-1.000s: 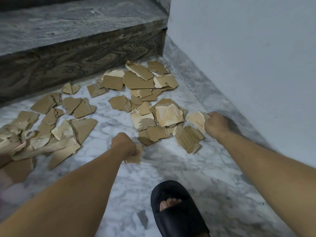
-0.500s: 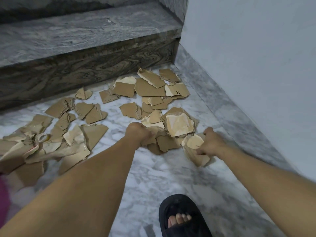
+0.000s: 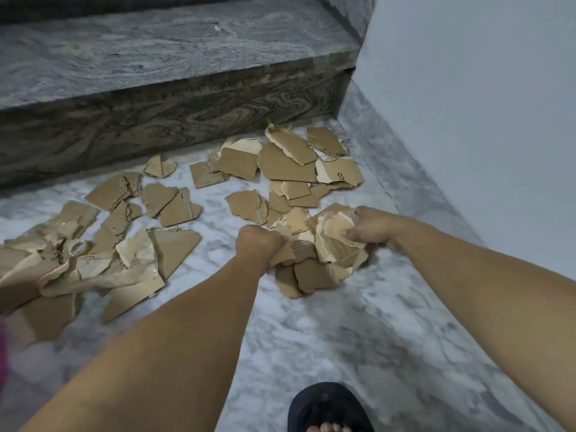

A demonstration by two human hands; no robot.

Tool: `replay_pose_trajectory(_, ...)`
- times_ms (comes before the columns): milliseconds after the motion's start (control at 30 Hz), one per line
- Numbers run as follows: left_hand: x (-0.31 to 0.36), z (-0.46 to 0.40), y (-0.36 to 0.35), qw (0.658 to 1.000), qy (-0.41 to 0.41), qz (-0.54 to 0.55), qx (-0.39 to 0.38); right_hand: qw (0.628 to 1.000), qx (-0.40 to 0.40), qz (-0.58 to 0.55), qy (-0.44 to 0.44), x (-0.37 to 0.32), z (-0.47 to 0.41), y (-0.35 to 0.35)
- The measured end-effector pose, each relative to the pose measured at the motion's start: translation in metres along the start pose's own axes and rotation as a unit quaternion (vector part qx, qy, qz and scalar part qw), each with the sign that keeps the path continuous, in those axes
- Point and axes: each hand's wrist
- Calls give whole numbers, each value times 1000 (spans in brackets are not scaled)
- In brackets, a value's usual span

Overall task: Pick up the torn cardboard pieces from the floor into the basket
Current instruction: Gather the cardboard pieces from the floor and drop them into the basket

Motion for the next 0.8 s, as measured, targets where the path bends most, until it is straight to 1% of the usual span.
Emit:
replay_pose_trajectory(33,0,-1,-1,1000,-1,6,3,1000,12,25,5,2,-5,-5)
replay_pose_trajectory(67,1,-1,-2,1000,-2,12,4,999,30,23,9,3,-8,-8)
replay_pose_trajectory(100,2,-1,-2,1000,-5,16,4,999,45,-1,18,4,-10,-10)
replay_pose_trajectory(167,2,-3,-2,1000,-13,24,5,994,52,-95,23,5,-14,-10)
replay_pose_trajectory(233,2,-5,-3,999,-15,49,4,986,53,-159,6,2,-12,-9)
replay_pose_trajectory(333,1,-4,3,995,-5,101,-3,976,4,-217,-23,-7,-8,-7)
replay_pose_trajectory(400,0,-3,14,992,3,124,-11,972,-35,-232,-26,-13,-12,-7)
replay_pose_trajectory(533,-9,-6,57,992,7,125,15,948,-123,-292,-18,-41,-9,-13)
replay_pose_trajectory(600,-17,-8,85,990,8,134,33,947,-142,-288,-7,-61,-6,-17)
replay_pose_trajectory(700,-35,-15,135,988,13,147,42,949,-146,-278,26,-101,-2,-35)
replay_pose_trajectory(800,-56,-22,175,989,29,133,52,947,-176,-264,45,-138,1,-62)
Point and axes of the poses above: each hand's wrist, its own z-axis away from the middle knuckle, its own y-axis out of the back of the hand, x = y × z, and after that the axes turned 9 degrees about -z, right-handed
